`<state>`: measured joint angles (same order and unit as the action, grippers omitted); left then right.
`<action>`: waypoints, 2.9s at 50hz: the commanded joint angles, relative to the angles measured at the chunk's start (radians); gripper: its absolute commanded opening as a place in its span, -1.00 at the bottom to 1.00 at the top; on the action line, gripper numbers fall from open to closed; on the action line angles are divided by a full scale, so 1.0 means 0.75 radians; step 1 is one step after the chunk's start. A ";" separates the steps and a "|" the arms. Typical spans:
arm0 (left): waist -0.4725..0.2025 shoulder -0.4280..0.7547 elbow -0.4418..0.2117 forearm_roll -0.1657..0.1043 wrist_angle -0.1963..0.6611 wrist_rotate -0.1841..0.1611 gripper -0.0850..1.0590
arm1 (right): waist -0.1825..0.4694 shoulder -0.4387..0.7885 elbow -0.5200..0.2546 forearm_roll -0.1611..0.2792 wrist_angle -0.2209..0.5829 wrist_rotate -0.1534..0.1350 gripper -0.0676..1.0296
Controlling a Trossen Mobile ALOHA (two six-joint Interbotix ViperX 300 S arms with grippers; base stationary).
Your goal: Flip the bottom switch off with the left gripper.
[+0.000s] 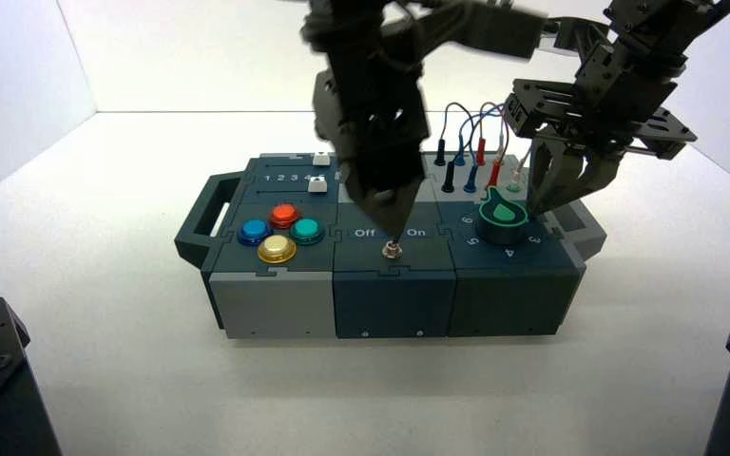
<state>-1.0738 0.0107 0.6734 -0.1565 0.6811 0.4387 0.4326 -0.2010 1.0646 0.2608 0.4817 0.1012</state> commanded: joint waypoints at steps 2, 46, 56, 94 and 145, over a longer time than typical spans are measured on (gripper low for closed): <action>-0.002 -0.031 -0.072 -0.002 0.002 0.004 -0.91 | 0.004 0.018 0.014 -0.004 0.002 -0.002 -0.92; -0.002 0.125 -0.092 0.002 -0.020 0.045 -0.91 | 0.004 0.020 0.014 -0.004 0.002 -0.004 -0.92; -0.002 0.117 -0.072 0.002 -0.020 0.045 -0.91 | 0.004 0.020 0.014 -0.004 0.002 -0.002 -0.92; -0.002 0.086 -0.010 0.002 -0.022 0.041 -0.91 | 0.004 0.012 0.014 -0.004 0.000 -0.004 -0.92; 0.166 -0.364 -0.025 0.004 0.025 -0.055 -0.91 | 0.004 -0.041 0.018 -0.004 -0.006 -0.014 -0.92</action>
<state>-0.9695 -0.2194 0.6489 -0.1565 0.7026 0.3988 0.4341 -0.2270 1.0815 0.2608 0.4740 0.0920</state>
